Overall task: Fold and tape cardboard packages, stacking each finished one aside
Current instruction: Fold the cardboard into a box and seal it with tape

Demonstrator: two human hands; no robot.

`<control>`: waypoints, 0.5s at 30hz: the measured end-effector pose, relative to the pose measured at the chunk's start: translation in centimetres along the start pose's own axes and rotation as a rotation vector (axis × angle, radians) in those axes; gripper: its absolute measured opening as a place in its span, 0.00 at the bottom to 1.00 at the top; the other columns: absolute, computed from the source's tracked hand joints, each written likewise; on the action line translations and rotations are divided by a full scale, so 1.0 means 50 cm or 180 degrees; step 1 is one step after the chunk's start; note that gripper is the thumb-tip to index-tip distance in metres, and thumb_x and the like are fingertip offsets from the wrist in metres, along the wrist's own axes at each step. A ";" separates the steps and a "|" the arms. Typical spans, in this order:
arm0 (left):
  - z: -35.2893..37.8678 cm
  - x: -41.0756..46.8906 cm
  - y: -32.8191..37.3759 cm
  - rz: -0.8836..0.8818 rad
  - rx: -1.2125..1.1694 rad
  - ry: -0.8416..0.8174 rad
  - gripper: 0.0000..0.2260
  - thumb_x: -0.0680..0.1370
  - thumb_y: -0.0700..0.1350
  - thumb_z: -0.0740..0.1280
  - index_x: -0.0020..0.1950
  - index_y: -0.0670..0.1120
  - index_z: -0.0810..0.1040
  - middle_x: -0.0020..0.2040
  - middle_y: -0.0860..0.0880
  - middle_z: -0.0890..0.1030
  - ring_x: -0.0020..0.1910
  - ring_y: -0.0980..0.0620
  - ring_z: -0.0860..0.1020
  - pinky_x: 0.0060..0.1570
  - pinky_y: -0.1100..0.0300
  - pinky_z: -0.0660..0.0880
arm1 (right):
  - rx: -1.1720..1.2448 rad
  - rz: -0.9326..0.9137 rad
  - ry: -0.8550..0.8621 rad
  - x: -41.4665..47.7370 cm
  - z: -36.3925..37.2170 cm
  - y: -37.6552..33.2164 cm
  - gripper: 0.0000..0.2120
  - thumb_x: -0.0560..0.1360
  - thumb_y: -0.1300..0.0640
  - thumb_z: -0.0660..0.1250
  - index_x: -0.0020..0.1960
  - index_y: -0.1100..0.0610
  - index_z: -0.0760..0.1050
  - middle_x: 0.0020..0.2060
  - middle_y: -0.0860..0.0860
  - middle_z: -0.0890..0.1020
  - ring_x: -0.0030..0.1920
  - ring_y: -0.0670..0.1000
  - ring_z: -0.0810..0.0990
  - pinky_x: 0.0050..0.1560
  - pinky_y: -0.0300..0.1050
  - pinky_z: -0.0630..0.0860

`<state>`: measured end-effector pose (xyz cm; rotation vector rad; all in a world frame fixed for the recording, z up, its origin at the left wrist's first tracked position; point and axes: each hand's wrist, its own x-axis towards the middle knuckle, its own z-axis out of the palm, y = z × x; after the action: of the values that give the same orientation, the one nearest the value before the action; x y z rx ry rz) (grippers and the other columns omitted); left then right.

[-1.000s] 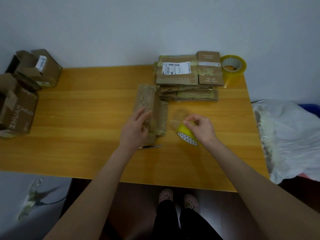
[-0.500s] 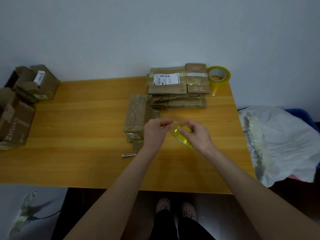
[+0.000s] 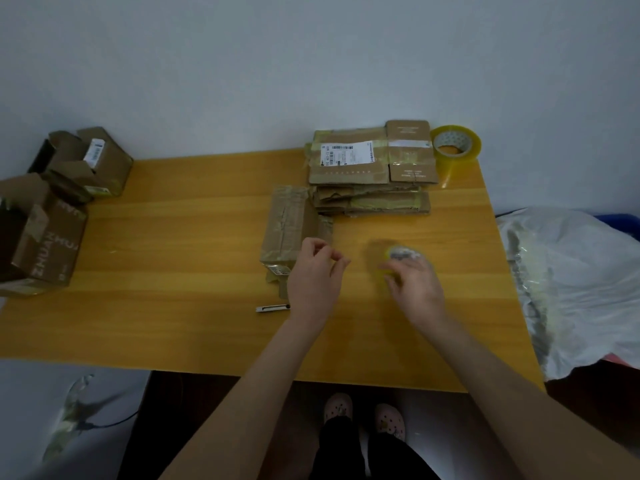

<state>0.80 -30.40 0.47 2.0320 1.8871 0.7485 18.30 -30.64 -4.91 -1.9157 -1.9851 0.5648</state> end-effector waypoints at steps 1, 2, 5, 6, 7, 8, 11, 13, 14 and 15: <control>-0.009 -0.015 -0.016 0.0215 -0.0087 0.0097 0.07 0.77 0.45 0.68 0.47 0.41 0.81 0.51 0.48 0.76 0.44 0.54 0.75 0.41 0.61 0.75 | -0.0131 -0.0009 0.0020 0.000 0.017 0.015 0.13 0.77 0.58 0.65 0.62 0.53 0.78 0.56 0.54 0.81 0.61 0.56 0.74 0.63 0.49 0.68; -0.018 -0.030 -0.036 0.0340 -0.0180 0.0136 0.06 0.78 0.42 0.66 0.50 0.41 0.81 0.52 0.48 0.77 0.48 0.55 0.76 0.45 0.63 0.76 | -0.0235 -0.0020 -0.0068 0.000 0.030 0.026 0.15 0.78 0.59 0.64 0.64 0.52 0.77 0.57 0.54 0.81 0.61 0.57 0.73 0.63 0.51 0.68; -0.048 -0.063 -0.117 -0.0083 -0.0427 0.0309 0.12 0.81 0.40 0.61 0.62 0.42 0.78 0.60 0.49 0.77 0.59 0.57 0.74 0.59 0.63 0.72 | -0.0593 0.0199 -0.0542 0.003 0.057 0.019 0.20 0.80 0.59 0.60 0.71 0.49 0.69 0.61 0.53 0.76 0.64 0.57 0.69 0.65 0.53 0.67; -0.059 -0.067 -0.144 -0.0357 -0.0454 0.0407 0.13 0.81 0.40 0.59 0.65 0.42 0.76 0.63 0.49 0.76 0.62 0.56 0.73 0.62 0.61 0.71 | -0.0573 0.0306 -0.0405 0.005 0.064 0.004 0.21 0.79 0.60 0.60 0.71 0.50 0.69 0.60 0.55 0.75 0.63 0.58 0.69 0.64 0.54 0.68; -0.068 -0.067 -0.168 -0.0598 -0.0465 0.0489 0.15 0.82 0.39 0.58 0.67 0.42 0.74 0.66 0.49 0.75 0.66 0.55 0.71 0.65 0.60 0.69 | -0.0368 0.0393 -0.0133 0.005 0.068 -0.020 0.20 0.78 0.62 0.61 0.70 0.54 0.71 0.58 0.57 0.75 0.62 0.60 0.70 0.62 0.55 0.69; -0.074 -0.062 -0.188 -0.0746 -0.0492 0.0556 0.15 0.82 0.39 0.58 0.68 0.41 0.73 0.68 0.48 0.73 0.68 0.55 0.69 0.67 0.59 0.67 | -0.0021 0.0426 0.0164 0.005 0.068 -0.057 0.20 0.77 0.64 0.62 0.69 0.57 0.72 0.58 0.59 0.76 0.61 0.61 0.71 0.61 0.54 0.70; -0.071 -0.034 -0.209 -0.0765 -0.0532 0.0574 0.17 0.82 0.38 0.57 0.70 0.39 0.69 0.71 0.47 0.70 0.73 0.52 0.63 0.70 0.59 0.62 | 0.0994 0.0245 0.0394 0.004 0.079 -0.204 0.22 0.80 0.61 0.59 0.73 0.58 0.66 0.68 0.53 0.71 0.68 0.53 0.68 0.67 0.44 0.65; -0.053 -0.014 -0.208 -0.0692 -0.0509 0.0365 0.17 0.83 0.39 0.55 0.72 0.40 0.67 0.73 0.47 0.67 0.75 0.51 0.59 0.72 0.57 0.60 | 0.1274 0.0063 0.0238 0.006 0.107 -0.295 0.24 0.82 0.58 0.56 0.76 0.58 0.58 0.74 0.51 0.63 0.73 0.49 0.62 0.71 0.39 0.59; -0.043 -0.008 -0.209 -0.0657 -0.0496 0.0234 0.18 0.83 0.40 0.55 0.73 0.41 0.65 0.74 0.47 0.66 0.75 0.51 0.58 0.73 0.56 0.59 | 0.1352 -0.0015 0.0142 0.008 0.123 -0.327 0.25 0.82 0.57 0.55 0.77 0.60 0.55 0.76 0.52 0.59 0.75 0.49 0.58 0.72 0.37 0.55; -0.034 -0.004 -0.212 -0.0621 -0.0506 0.0124 0.18 0.83 0.40 0.55 0.74 0.40 0.64 0.75 0.47 0.64 0.75 0.51 0.57 0.73 0.59 0.58 | 0.1393 -0.0053 0.0033 0.010 0.137 -0.348 0.26 0.82 0.55 0.52 0.77 0.61 0.51 0.77 0.54 0.55 0.76 0.50 0.55 0.73 0.37 0.51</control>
<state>-9.09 -29.60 -3.71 1.7220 1.9445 0.8613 -0.20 -30.87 -2.32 -1.6261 -1.6932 0.8969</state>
